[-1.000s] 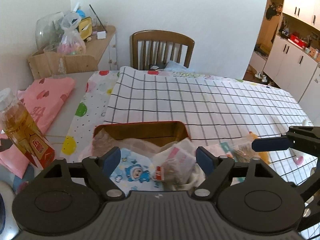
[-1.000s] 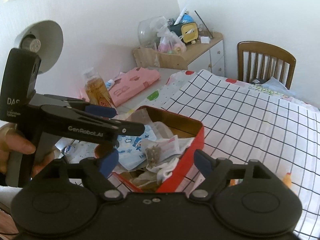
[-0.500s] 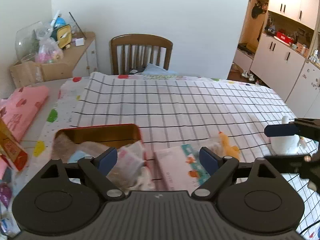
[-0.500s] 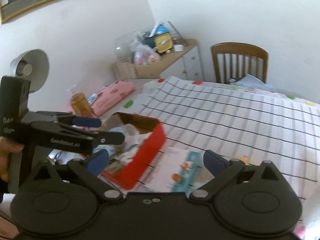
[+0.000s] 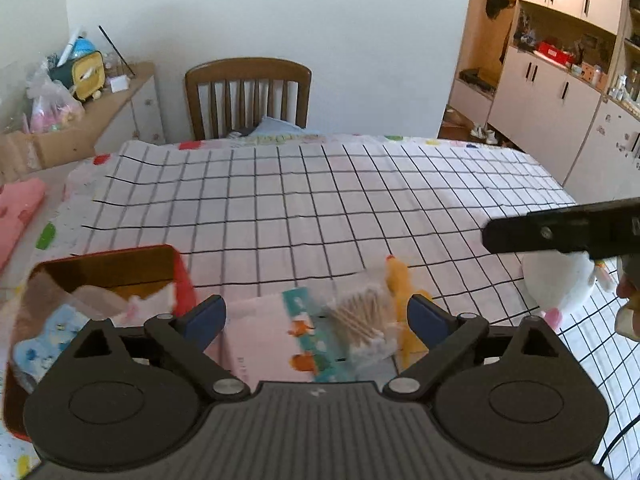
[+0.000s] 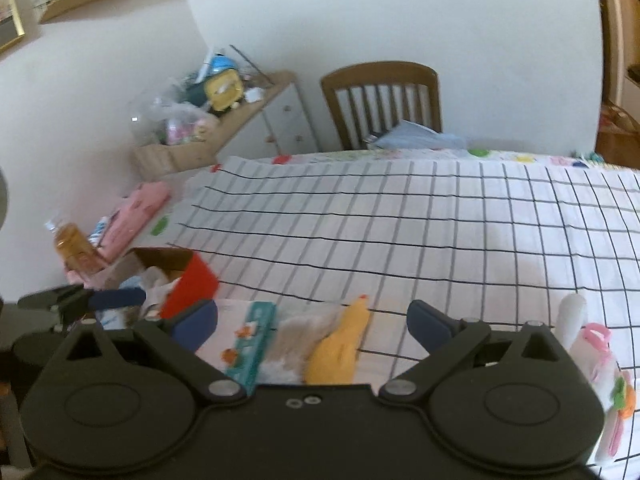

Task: Organize soft objects
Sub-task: 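Move both grippers from the tin to the cotton swab bag and rubber chicken, then grasp the cotton swab bag with the left gripper while the right gripper grasps the yellow rubber chicken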

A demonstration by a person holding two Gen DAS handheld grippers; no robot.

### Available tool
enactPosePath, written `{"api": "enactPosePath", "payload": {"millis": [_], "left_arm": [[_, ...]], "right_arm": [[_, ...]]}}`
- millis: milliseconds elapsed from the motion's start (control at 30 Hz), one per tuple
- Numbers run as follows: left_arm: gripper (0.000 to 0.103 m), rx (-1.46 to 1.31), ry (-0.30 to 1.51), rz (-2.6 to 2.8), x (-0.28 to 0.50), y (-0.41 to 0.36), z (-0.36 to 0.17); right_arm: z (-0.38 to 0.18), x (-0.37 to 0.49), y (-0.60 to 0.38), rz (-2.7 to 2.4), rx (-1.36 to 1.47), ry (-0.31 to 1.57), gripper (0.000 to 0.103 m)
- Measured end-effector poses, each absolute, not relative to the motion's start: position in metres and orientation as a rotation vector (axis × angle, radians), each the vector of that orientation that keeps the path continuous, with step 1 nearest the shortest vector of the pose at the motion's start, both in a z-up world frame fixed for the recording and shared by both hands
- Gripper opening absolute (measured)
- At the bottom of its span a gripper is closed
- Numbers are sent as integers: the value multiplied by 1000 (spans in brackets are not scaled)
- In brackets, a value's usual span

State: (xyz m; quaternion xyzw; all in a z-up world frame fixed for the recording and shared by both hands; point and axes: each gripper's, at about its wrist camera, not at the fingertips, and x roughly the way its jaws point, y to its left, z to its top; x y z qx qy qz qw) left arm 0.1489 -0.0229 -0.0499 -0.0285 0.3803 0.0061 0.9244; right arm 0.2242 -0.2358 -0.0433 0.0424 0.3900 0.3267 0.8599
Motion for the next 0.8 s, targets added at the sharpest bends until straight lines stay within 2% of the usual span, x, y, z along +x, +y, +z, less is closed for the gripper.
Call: {"api": "enactPosePath", "payload": {"millis": [567, 633, 800], "left_arm": [[98, -133, 841, 8, 187, -54, -95], [98, -135, 851, 16, 190, -55, -100], [98, -125, 842, 20, 196, -59, -104]], "right_arm": [[-96, 271, -218, 634, 95, 981, 94], [-101, 276, -217, 627, 102, 999, 86], [-112, 285, -210, 625, 111, 1038, 79]]}}
